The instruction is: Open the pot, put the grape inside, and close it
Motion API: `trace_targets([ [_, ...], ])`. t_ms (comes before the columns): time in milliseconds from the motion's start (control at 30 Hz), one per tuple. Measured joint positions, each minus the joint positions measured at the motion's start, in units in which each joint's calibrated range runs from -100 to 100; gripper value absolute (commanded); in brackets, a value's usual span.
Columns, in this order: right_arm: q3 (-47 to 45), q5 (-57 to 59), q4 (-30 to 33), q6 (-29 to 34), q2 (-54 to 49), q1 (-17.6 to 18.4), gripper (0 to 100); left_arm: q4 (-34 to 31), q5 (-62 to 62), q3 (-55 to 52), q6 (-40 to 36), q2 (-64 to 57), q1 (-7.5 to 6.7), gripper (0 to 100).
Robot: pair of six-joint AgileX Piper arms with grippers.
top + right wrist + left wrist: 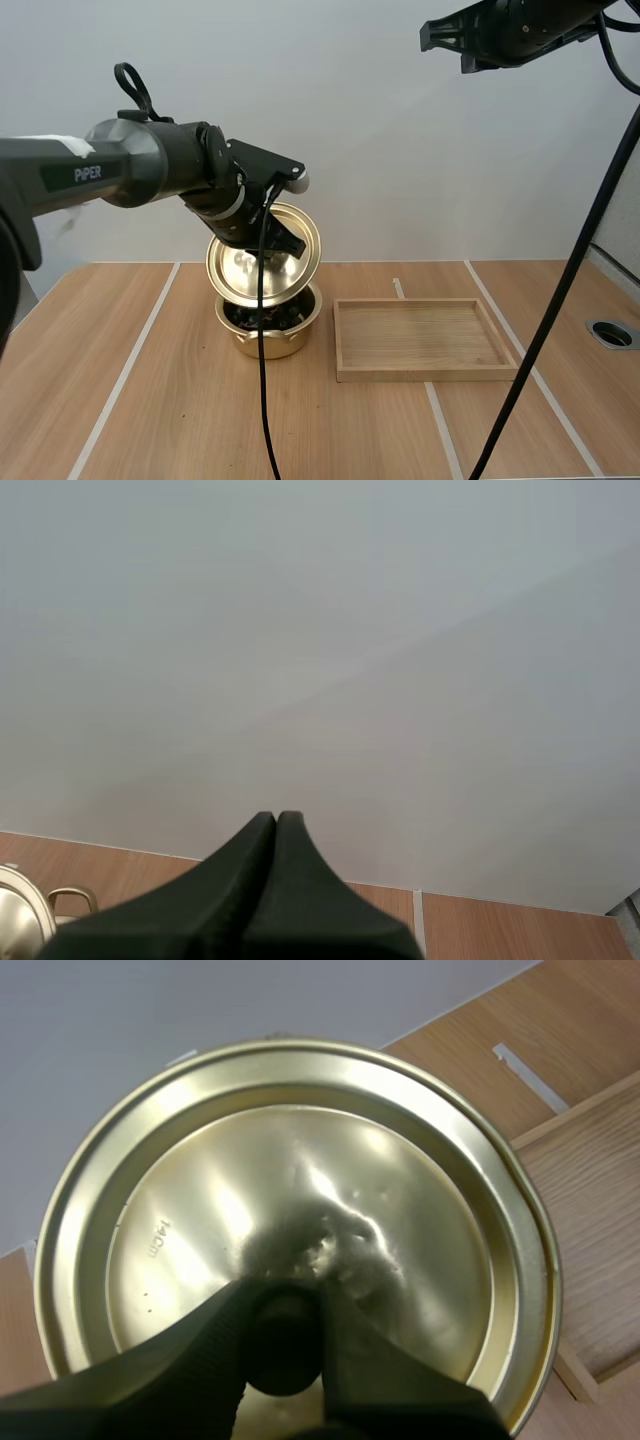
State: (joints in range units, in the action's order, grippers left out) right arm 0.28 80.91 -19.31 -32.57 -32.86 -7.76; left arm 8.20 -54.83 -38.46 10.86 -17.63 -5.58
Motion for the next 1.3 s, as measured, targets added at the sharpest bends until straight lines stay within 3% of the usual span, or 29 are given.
trace_targets([
  [1300,0.0,0.0,-0.3,0.0,0.0,0.0,0,-1.9,-1.3,0.6,0.3,10.8,0.00,0],
])
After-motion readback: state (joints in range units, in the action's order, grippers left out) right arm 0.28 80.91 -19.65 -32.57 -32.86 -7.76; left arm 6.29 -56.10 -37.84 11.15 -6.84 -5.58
